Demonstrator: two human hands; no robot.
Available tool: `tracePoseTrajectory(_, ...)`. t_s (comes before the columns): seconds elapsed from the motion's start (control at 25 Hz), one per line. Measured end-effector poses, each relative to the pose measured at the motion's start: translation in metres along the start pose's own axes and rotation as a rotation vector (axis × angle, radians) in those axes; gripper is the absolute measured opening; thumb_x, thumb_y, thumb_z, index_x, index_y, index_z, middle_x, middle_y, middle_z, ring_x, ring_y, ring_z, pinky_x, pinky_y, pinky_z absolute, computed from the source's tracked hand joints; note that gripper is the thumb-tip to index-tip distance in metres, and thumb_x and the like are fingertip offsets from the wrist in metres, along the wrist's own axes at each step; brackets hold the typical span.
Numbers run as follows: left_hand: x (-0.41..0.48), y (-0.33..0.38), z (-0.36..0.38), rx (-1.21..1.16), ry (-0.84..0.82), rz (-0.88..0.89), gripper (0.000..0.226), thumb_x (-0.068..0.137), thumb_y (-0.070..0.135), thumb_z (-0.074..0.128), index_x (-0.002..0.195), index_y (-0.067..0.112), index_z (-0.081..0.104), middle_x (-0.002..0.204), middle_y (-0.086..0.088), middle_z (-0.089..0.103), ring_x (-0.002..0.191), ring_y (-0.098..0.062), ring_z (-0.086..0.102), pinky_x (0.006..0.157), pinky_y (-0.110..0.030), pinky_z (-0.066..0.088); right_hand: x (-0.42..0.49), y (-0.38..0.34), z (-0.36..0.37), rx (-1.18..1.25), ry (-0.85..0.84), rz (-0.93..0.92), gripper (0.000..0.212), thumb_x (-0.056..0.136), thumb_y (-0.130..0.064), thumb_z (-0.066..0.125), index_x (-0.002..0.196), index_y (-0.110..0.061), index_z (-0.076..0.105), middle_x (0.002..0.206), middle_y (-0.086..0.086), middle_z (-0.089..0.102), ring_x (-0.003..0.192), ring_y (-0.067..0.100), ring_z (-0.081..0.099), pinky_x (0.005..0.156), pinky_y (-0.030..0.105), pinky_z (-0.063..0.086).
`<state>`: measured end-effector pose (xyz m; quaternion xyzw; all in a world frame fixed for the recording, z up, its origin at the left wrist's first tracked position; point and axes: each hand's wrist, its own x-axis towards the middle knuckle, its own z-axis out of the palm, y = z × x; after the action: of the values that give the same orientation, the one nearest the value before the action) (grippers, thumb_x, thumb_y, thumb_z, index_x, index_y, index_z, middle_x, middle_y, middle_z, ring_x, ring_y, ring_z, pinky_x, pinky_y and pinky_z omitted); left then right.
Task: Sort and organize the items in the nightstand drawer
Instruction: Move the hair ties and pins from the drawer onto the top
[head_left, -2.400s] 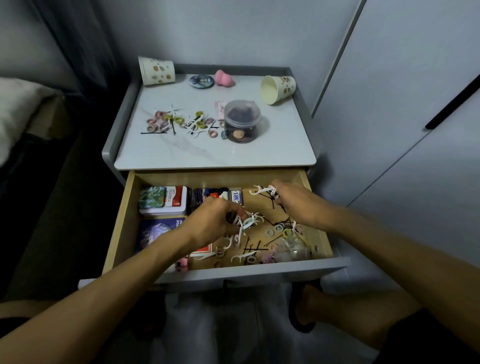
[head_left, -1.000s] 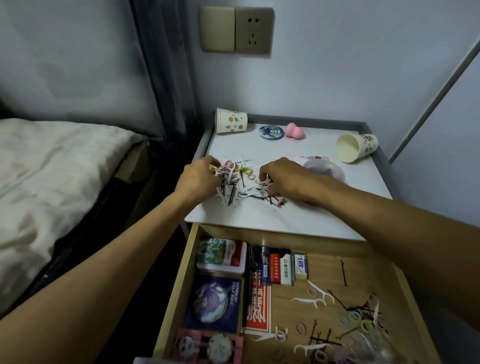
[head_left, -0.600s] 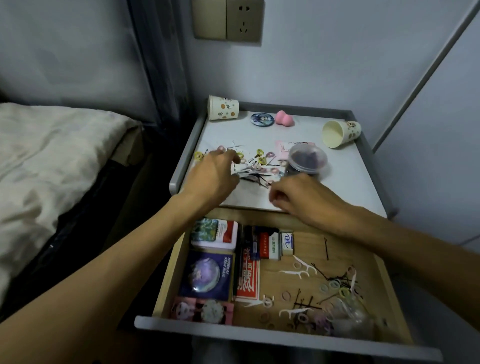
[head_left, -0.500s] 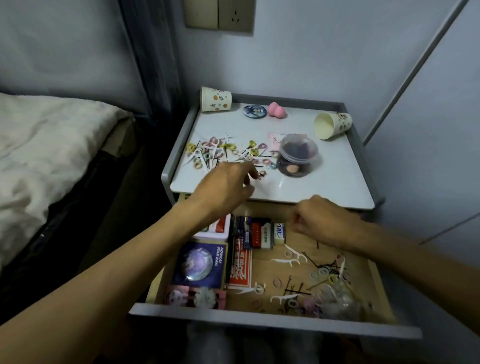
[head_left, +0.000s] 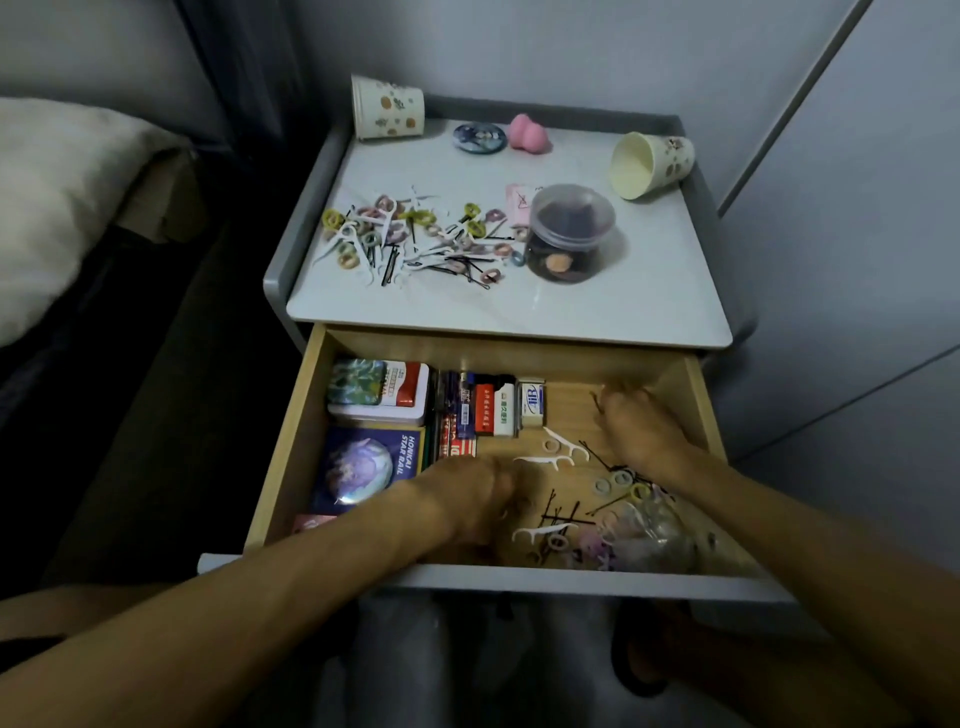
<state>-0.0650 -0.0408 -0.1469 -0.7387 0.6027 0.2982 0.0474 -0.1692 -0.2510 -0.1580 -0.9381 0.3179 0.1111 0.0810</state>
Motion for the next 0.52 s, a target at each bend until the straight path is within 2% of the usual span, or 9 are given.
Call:
tracePoseTrajectory(0.08, 0.003, -0.001, 0.007, -0.157, -0.002, 0.022, 0.035, 0.091, 0.030, 0.062, 0.124, 0.020, 0.055, 0.114, -0.003, 0.063, 0.100, -0.022, 0.063, 0.087, -0.034, 0.051, -0.001, 0.006, 0.003, 0.055, -0.055, -0.094, 0.011, 0.093, -0.010, 0.056, 0.099, -0.015, 0.062, 0.108, 0.007, 0.062, 0.100, 0.024, 0.060, 0.086, 0.032, 0.050)
tracePoseTrajectory(0.16, 0.002, 0.003, 0.006, -0.420, -0.002, 0.016, 0.027, 0.098, 0.042, 0.049, 0.116, 0.027, 0.062, 0.111, -0.002, 0.066, 0.101, -0.020, 0.063, 0.093, -0.035, 0.050, -0.006, 0.015, 0.000, 0.089, -0.190, -0.176, 0.011, 0.089, -0.011, 0.060, 0.088, -0.022, 0.059, 0.101, 0.000, 0.057, 0.097, 0.021, 0.058, 0.086, 0.034, 0.049)
tracePoseTrajectory(0.24, 0.005, 0.005, 0.007, -0.471, 0.073, 0.048, 0.033, 0.098, 0.050, 0.043, 0.106, 0.026, 0.066, 0.104, -0.004, 0.069, 0.099, -0.022, 0.064, 0.094, -0.040, 0.050, -0.012, 0.023, -0.007, 0.071, -0.272, -0.248, 0.008, 0.088, -0.017, 0.064, 0.090, -0.024, 0.060, 0.099, -0.004, 0.051, 0.100, 0.019, 0.056, 0.089, 0.035, 0.047)
tracePoseTrajectory(0.28, 0.010, 0.004, 0.011, -0.497, 0.090, 0.043, 0.035, 0.098, 0.051, 0.042, 0.103, 0.025, 0.067, 0.102, -0.004, 0.070, 0.097, -0.023, 0.064, 0.094, -0.042, 0.050, -0.016, 0.025, -0.012, 0.043, -0.300, -0.289, 0.012, 0.088, -0.025, 0.066, 0.099, -0.024, 0.060, 0.103, -0.004, 0.050, 0.105, 0.019, 0.054, 0.093, 0.035, 0.046)
tracePoseTrajectory(0.36, 0.014, 0.005, 0.011, -0.456, 0.099, 0.072, 0.037, 0.097, 0.054, 0.039, 0.104, 0.028, 0.065, 0.099, -0.002, 0.069, 0.093, -0.021, 0.065, 0.092, -0.043, 0.051, -0.026, 0.027, -0.022, -0.050, -0.412, -0.337, 0.053, 0.082, -0.048, 0.071, 0.124, -0.024, 0.051, 0.118, -0.004, 0.044, 0.116, 0.016, 0.044, 0.101, 0.035, 0.041)
tracePoseTrajectory(0.44, 0.018, 0.009, 0.011, -0.373, 0.095, 0.128, 0.035, 0.096, 0.050, 0.035, 0.110, 0.030, 0.060, 0.104, 0.001, 0.066, 0.093, -0.016, 0.063, 0.090, -0.038, 0.051, -0.035, 0.026, -0.030, -0.107, -0.556, -0.332, 0.090, 0.069, -0.063, 0.075, 0.141, -0.028, 0.034, 0.132, -0.004, 0.034, 0.124, 0.016, 0.034, 0.107, 0.037, 0.037)
tracePoseTrajectory(0.52, 0.022, 0.016, 0.008, -0.319, 0.101, 0.133, 0.030, 0.094, 0.040, 0.037, 0.109, 0.026, 0.059, 0.104, -0.001, 0.065, 0.091, -0.016, 0.063, 0.086, -0.037, 0.052, -0.042, 0.026, -0.031, -0.160, -0.622, -0.358, 0.106, 0.062, -0.065, 0.079, 0.146, -0.032, 0.023, 0.140, -0.004, 0.026, 0.130, 0.017, 0.027, 0.110, 0.039, 0.035)
